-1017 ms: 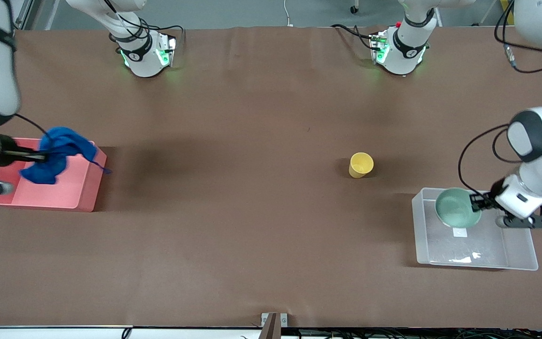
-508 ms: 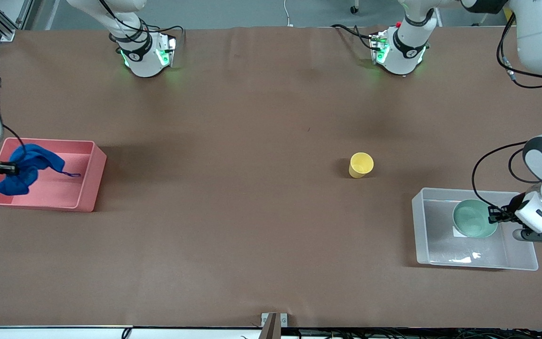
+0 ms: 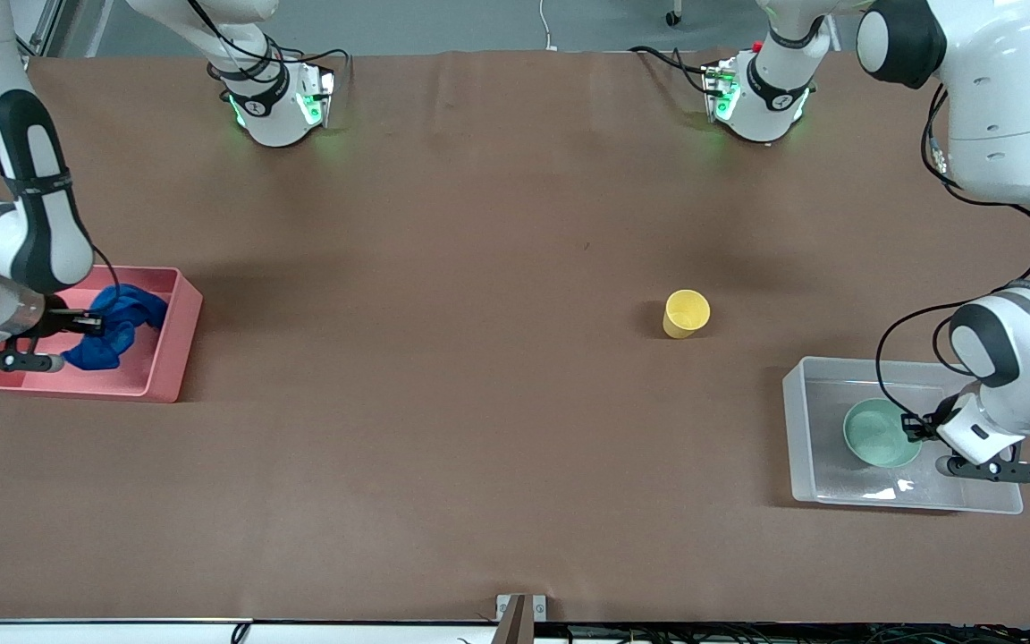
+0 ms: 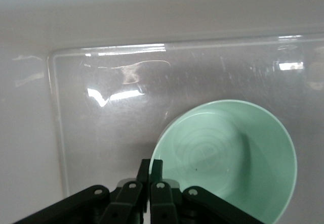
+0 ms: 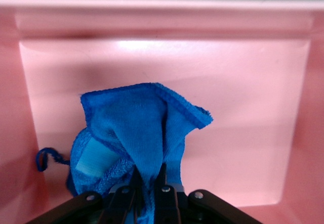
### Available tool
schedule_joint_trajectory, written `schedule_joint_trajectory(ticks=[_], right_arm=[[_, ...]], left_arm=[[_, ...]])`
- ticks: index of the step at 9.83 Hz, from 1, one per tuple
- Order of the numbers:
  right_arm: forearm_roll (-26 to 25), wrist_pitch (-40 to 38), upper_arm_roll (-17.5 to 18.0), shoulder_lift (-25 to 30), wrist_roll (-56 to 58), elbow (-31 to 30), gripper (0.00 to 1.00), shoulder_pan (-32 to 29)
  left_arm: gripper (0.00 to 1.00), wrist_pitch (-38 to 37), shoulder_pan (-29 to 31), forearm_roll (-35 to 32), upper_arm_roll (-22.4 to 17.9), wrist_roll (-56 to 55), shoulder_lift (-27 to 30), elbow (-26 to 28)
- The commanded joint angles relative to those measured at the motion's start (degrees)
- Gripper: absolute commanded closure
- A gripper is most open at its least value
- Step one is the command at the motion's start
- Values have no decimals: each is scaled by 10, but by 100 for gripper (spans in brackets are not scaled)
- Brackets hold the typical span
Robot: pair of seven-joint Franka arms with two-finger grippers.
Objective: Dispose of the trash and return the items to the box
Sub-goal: 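Carry the cloth into the pink bin while the left gripper moves bowl to box, then open both grippers and withdraw them from the bins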
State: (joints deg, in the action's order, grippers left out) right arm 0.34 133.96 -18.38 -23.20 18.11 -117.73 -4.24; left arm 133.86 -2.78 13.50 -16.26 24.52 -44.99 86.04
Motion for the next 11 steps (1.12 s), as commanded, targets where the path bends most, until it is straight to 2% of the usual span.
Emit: schedule_joint_trajectory(ticks=[1,2,3,6,7,9,10,11], right_arm=[[26,7,4,-4,10,-10,45,7],[26,3,4,-2,10,-9,0,8],[26,-24,4,9,10,-3,0,9],[26,-160,16,101,-5,84,0,16],[26,-211,39,120,-51,125,0,15],[25,-362,68,129,-131,242,0,16],[24,-423,72,135,-135,300,0,16],[24,-473,73,145,-136,338,0,16]], left_arm=[[55,15,-9,26,-4,-6,-24,-15],[9,15,-12,29,-4,-17,-4,-11],[1,10,-10,27,-4,-12,25,-7],[0,-84,-17,22,-1,-16,169,40],[0,-119,-17,21,10,-17,214,60],[0,-176,-17,21,28,-26,323,125],[0,-211,-17,-9,49,-59,379,154],[0,-241,-14,-74,92,-115,427,178]])
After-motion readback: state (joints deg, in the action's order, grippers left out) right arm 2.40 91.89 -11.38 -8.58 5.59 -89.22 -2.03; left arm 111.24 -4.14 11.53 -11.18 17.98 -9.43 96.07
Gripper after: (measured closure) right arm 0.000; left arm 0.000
